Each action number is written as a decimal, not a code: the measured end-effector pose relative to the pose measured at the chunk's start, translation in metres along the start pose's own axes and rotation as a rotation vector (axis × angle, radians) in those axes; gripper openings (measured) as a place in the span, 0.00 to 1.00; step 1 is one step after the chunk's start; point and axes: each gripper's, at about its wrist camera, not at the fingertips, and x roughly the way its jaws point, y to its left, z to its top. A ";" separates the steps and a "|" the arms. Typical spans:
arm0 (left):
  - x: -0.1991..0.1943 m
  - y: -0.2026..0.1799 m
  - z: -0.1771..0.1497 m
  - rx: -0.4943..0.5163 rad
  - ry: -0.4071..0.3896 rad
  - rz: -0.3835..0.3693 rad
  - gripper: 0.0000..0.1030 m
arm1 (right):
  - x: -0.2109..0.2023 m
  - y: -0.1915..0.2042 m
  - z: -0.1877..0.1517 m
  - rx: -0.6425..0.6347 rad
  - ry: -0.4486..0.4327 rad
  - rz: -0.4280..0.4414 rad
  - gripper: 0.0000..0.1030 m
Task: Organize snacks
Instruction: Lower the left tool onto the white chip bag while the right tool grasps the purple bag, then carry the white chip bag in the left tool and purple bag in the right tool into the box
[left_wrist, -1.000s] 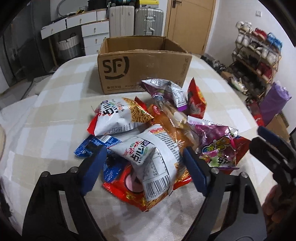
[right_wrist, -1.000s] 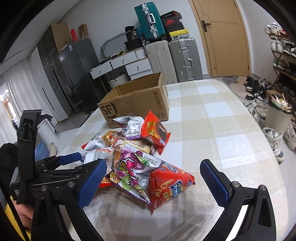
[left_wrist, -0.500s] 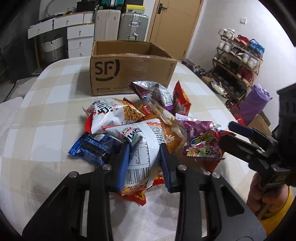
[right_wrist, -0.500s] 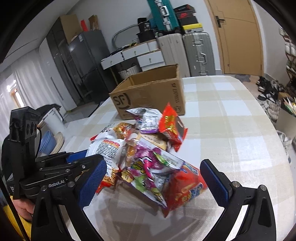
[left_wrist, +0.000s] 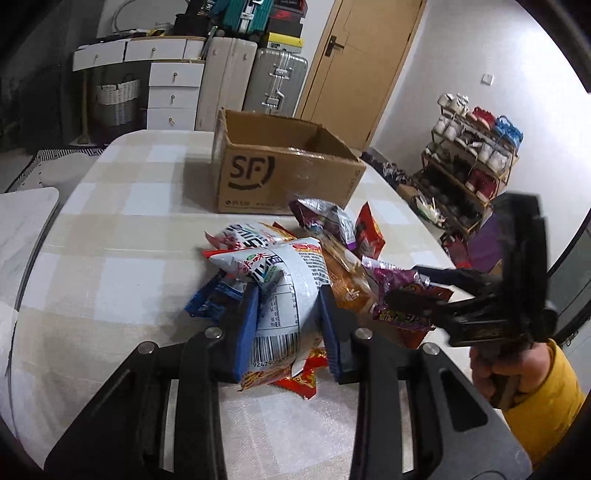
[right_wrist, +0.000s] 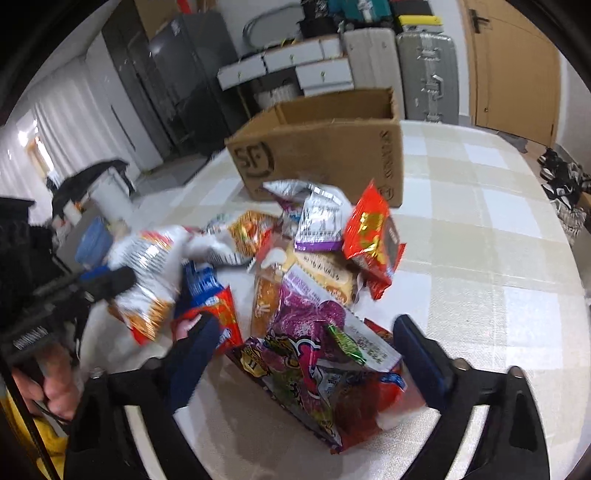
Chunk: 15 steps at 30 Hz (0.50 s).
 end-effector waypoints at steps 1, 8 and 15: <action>-0.004 0.003 0.001 -0.005 -0.002 -0.004 0.28 | 0.003 0.001 0.000 -0.011 0.011 -0.020 0.72; -0.020 0.015 0.001 -0.019 -0.027 0.007 0.28 | 0.005 0.004 -0.001 -0.071 0.021 -0.050 0.62; -0.031 0.017 -0.001 -0.021 -0.047 0.011 0.28 | -0.004 0.005 -0.004 -0.072 0.000 -0.041 0.49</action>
